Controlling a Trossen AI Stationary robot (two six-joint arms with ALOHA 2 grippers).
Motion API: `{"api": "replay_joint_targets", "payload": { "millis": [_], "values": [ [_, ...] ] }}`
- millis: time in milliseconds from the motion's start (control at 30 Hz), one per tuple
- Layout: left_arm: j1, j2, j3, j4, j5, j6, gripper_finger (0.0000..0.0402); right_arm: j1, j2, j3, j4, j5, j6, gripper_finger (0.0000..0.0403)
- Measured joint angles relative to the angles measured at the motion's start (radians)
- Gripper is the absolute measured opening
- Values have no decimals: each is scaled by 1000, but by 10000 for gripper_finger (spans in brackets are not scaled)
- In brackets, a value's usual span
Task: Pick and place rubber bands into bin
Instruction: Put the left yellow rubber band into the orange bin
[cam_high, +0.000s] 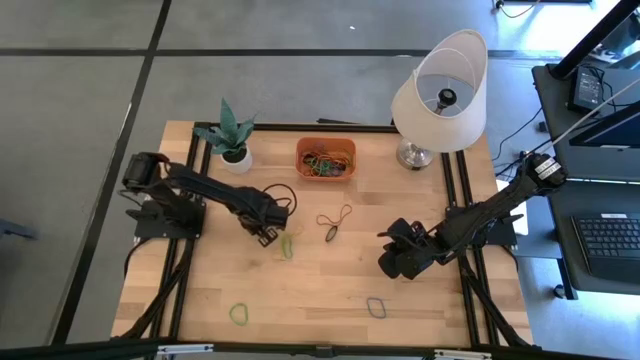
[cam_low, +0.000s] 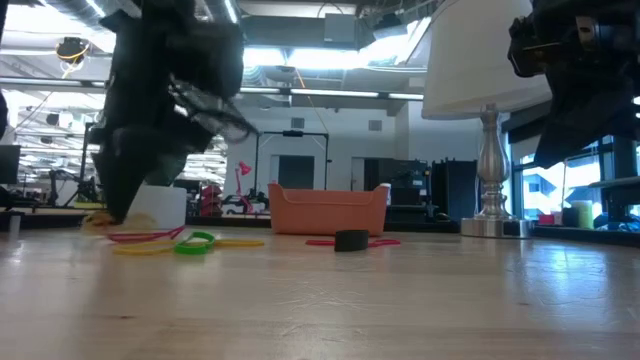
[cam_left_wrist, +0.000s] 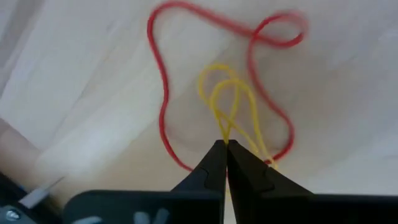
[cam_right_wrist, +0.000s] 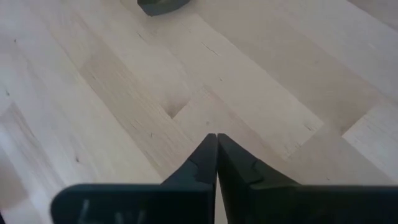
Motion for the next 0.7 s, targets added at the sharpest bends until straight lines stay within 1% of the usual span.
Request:
{"api": "replay_joint_targets", "payload": {
  "millis": [300, 467, 600, 700],
  "values": [
    [-33, -197, 50, -107, -63, -101, 3, 0, 0, 0, 0, -7, -29, 18],
    [-54, -301, 70, -115, -107, -141, 2, 0, 0, 0, 0, -7, -38, 13],
    [-82, -369, 79, -97, -159, -121, 3, 0, 0, 0, -1, -7, -45, 12],
    [-96, -390, 80, -117, -193, -101, 3, 0, 0, 0, -1, -7, -45, 15]
  ]
}}
